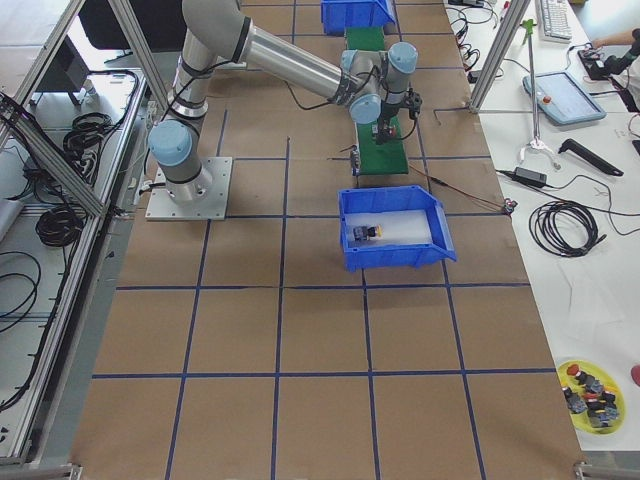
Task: Transport two buttons from left to right
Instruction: 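Lift the red button and carry it with the right gripper into the bin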
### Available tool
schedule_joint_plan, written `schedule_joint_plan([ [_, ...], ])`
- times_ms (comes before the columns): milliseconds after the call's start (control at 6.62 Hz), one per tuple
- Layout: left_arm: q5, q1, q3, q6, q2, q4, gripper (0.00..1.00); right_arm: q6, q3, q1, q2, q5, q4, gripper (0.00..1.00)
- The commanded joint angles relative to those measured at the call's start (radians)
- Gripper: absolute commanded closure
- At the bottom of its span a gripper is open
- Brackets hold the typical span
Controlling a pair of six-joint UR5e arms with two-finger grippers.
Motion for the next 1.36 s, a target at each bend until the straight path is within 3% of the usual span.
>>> schedule_joint_plan([
  [0,0.000,0.000,0.000,0.000,0.000,0.000,0.00,-0.001,-0.003,-0.001,0.010,-0.005,0.000,0.12],
  [302,-0.001,0.000,0.000,0.000,0.000,0.000,0.00,-0.033,-0.006,-0.001,0.010,-0.056,0.008,0.82],
  [453,-0.001,0.000,0.000,0.000,0.000,0.000,0.00,-0.069,-0.016,-0.001,0.000,-0.079,0.008,0.95],
  [756,0.000,0.000,0.002,0.000,0.000,0.000,0.00,-0.129,-0.067,-0.008,-0.032,-0.154,0.018,0.96],
  [907,0.000,0.000,0.002,0.000,0.000,0.000,0.00,-0.183,-0.084,-0.035,-0.071,-0.153,0.091,0.96],
  [1209,0.000,0.000,0.002,0.000,0.000,0.000,0.00,-0.355,-0.121,-0.234,-0.120,-0.141,0.194,0.95],
])
